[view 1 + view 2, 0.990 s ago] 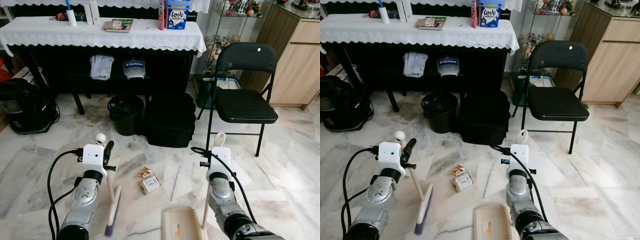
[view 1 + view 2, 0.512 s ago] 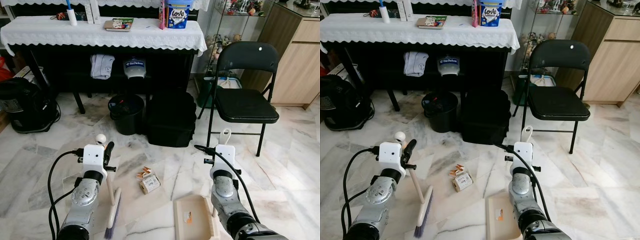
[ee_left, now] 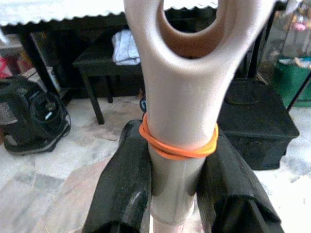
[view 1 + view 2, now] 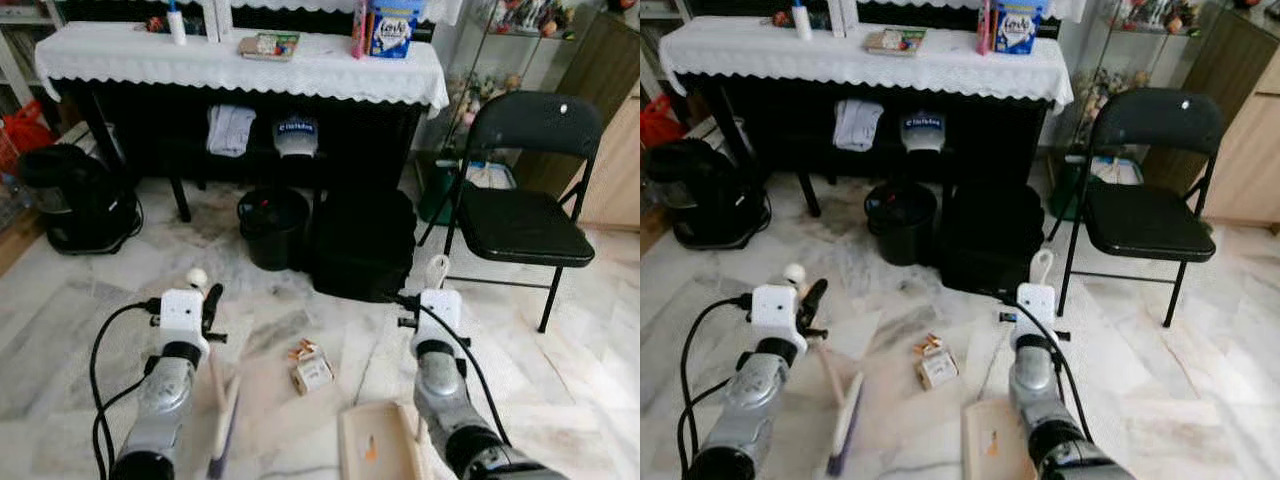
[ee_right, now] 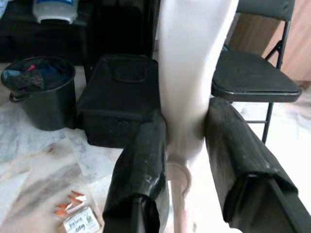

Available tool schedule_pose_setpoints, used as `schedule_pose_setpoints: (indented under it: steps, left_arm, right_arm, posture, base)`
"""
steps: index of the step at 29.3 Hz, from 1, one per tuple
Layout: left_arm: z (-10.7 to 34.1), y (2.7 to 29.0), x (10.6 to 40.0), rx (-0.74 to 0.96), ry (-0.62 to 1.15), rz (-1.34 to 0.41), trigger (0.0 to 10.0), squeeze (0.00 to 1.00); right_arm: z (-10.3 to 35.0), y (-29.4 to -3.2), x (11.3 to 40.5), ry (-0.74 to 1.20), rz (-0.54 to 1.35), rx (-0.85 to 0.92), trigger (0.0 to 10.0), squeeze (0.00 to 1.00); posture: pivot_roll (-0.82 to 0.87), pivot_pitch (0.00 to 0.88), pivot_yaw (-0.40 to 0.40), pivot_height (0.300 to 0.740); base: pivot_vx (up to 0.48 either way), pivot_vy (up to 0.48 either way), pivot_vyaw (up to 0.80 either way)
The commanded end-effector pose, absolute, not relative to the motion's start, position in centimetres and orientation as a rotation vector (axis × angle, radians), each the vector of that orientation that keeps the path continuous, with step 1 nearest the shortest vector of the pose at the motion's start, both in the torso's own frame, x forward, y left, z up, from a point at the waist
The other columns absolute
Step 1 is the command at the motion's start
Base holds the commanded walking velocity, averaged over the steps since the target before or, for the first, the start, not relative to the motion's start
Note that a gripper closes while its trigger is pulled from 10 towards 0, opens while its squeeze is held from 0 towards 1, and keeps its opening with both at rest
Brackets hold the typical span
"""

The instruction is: Sweep floor

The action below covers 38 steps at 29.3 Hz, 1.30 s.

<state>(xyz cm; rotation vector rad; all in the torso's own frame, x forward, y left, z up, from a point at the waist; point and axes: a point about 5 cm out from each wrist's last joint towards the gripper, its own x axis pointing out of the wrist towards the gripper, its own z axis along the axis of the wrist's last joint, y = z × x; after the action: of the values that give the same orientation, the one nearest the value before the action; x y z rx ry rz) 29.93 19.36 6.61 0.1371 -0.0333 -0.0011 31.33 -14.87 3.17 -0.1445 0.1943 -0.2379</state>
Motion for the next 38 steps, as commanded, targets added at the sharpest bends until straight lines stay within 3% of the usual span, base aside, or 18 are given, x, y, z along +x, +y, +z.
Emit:
schedule_pose_setpoints:
  steps: [1,10,21,38]
  left_arm:
    - [7.0,18.8,30.2,0.122,-0.058,-0.014,10.0,0.0]
    - [7.1,18.9,30.2,0.126,-0.06,-0.008,10.0,0.0]
    - [7.1,19.0,30.2,0.127,-0.064,-0.001,10.0,0.0]
    - [7.1,18.9,30.1,0.121,-0.071,-0.006,10.0,0.0]
  right_arm:
    - [4.3,-15.5,32.0,0.135,-0.257,-0.146,10.0,0.0]
    - [5.9,-15.8,32.3,0.005,-0.296,-0.154,10.0,0.0]
    - [6.1,-17.4,32.0,-0.021,-0.417,-0.253,10.0,0.0]
    - [5.2,-16.6,31.7,0.028,-0.382,-0.24,10.0,0.0]
  posture:
    - [0.01,0.006,-0.044,0.74]
    - [0.0,0.003,-0.043,0.74]
    - [0.01,0.0,-0.043,0.74]
    - [0.02,0.0,-0.042,0.74]
  base:
    - [0.341,0.0,0.0]
    - [0.338,0.0,0.0]
    - [0.34,0.0,0.0]
    - [0.0,0.0,0.0]
